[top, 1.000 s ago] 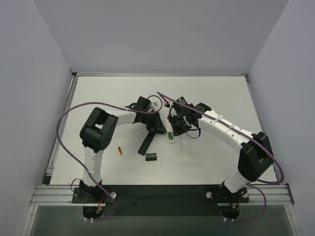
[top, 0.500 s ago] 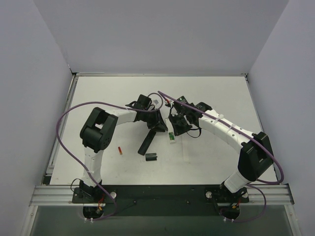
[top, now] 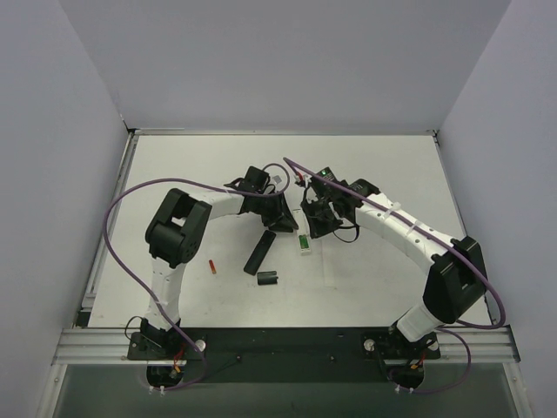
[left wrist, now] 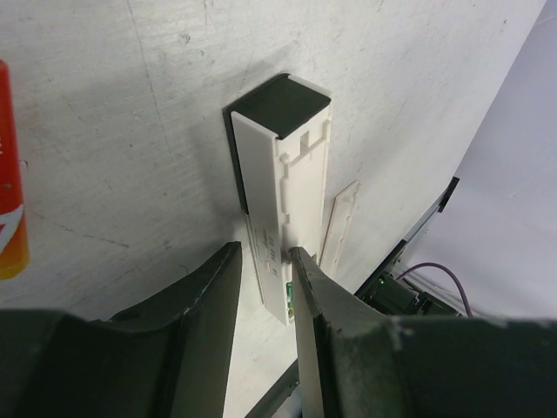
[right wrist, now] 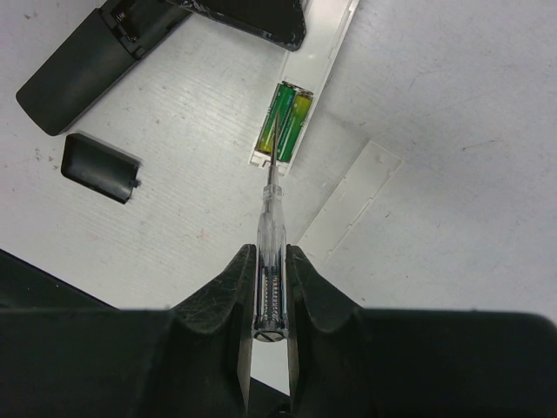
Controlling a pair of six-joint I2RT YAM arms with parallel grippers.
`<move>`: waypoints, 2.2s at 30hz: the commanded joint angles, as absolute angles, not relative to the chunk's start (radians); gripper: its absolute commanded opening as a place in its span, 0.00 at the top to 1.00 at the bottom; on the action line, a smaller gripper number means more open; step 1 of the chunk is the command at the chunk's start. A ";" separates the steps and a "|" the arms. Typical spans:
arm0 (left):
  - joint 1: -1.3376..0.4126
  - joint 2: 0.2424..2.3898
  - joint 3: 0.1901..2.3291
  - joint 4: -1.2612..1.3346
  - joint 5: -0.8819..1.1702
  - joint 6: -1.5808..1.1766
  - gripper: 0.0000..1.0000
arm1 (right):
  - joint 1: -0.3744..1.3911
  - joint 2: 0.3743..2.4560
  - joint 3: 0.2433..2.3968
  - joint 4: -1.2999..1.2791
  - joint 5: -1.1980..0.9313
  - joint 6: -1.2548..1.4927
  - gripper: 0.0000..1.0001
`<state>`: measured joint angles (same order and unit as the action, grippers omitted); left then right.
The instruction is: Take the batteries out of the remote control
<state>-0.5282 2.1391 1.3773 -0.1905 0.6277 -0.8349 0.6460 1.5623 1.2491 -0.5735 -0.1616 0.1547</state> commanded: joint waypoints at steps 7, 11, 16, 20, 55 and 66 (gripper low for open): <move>-0.528 2.155 1.419 -0.181 0.624 -0.845 0.61 | 0.630 1.525 1.267 -0.617 -0.153 0.150 1.00; -0.529 2.152 1.410 -0.176 0.626 -0.848 0.61 | 0.630 1.540 1.259 -0.617 -0.149 0.147 1.00; -0.531 2.151 1.397 -0.163 0.632 -0.857 0.61 | 0.632 1.557 1.249 -0.614 -0.150 0.146 1.00; -0.531 2.152 1.396 -0.156 0.632 -0.859 0.61 | 0.632 1.566 1.243 -0.614 -0.134 0.137 1.00; -0.534 2.166 1.350 -0.133 0.655 -0.867 0.66 | 0.466 1.597 1.071 -0.411 -0.459 0.109 1.00; -0.534 2.125 1.348 -0.135 0.660 -0.876 0.66 | 0.428 1.526 1.034 -0.362 -0.514 0.106 1.00</move>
<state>-0.5278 2.1548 1.3651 -0.1303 0.6487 -0.8772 0.4328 1.5738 1.0389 -0.3668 -0.5129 0.1108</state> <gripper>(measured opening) 0.346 0.116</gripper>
